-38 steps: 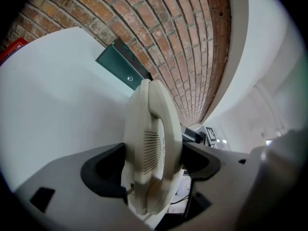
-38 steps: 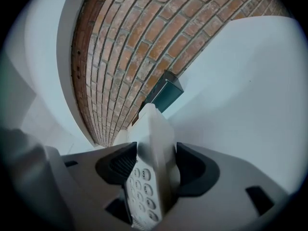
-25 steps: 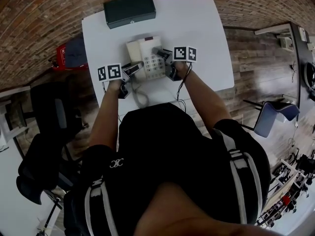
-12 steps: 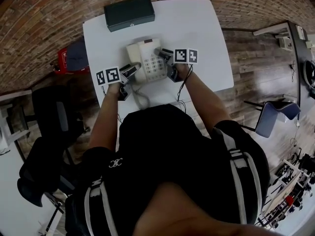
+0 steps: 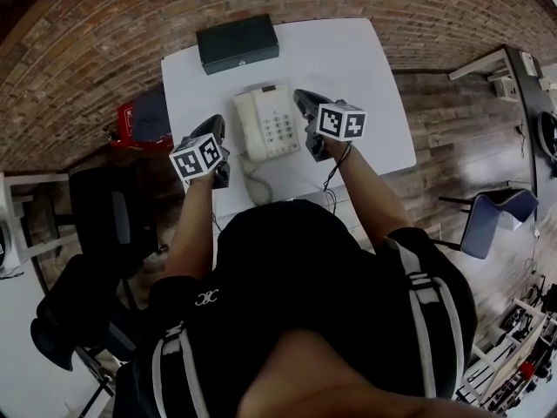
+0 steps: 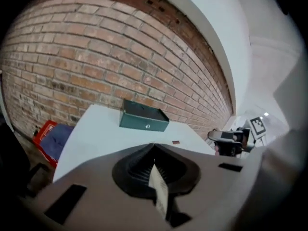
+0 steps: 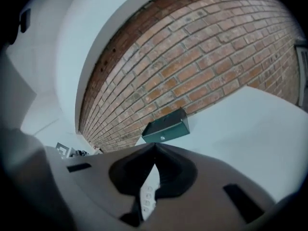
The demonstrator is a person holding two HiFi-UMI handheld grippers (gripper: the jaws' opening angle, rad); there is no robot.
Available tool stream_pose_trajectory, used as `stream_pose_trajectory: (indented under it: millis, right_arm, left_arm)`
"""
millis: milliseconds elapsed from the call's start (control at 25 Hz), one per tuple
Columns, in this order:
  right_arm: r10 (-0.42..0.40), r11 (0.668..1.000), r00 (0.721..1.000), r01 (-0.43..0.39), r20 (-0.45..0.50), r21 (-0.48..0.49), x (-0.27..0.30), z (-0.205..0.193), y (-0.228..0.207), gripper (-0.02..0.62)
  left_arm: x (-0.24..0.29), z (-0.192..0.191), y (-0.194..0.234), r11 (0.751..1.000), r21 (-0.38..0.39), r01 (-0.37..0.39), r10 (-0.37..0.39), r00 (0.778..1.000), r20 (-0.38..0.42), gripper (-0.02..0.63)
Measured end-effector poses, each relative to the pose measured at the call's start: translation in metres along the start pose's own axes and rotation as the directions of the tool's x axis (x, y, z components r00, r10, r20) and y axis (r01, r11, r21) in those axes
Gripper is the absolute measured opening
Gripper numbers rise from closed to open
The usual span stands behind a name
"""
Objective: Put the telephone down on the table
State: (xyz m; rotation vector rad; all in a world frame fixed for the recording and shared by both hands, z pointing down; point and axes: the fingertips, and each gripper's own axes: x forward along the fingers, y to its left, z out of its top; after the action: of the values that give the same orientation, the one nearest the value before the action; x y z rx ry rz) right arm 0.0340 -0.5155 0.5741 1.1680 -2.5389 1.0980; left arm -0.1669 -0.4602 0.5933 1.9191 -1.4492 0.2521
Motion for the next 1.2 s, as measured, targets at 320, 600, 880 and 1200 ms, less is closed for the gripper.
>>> stream_pose_trajectory:
  millis: [320,600,880,1200]
  right_arm:
    - [-0.021,0.96,0.952,0.105,0.307,-0.258,-0.034,0.09,0.071,-0.002]
    - [0.006,0.918,0.866,0.194,0.5,-0.347,-0.077,0.137,0.119,-0.002]
    - [-0.008,0.896,0.866,0.228,0.5,-0.382,-0.082,0.123,0.128,-0.002]
    - [-0.012,0.907,0.883,0.207,0.469,-0.366,-0.073,0.114,0.128,-0.002]
  left_arm:
    - [-0.048,0.096,-0.055,0.97,0.223,-0.101,0.042,0.966,0.254,0.002]
    - [-0.099,0.144,-0.094,0.945,0.291,-0.149,0.02,0.915,0.402,0.002]
    - [-0.106,0.131,-0.098,0.944,0.298,-0.14,0.01,0.917,0.398,0.003]
    - [-0.109,0.134,-0.099,0.944,0.297,-0.143,0.012,0.916,0.401,0.002]
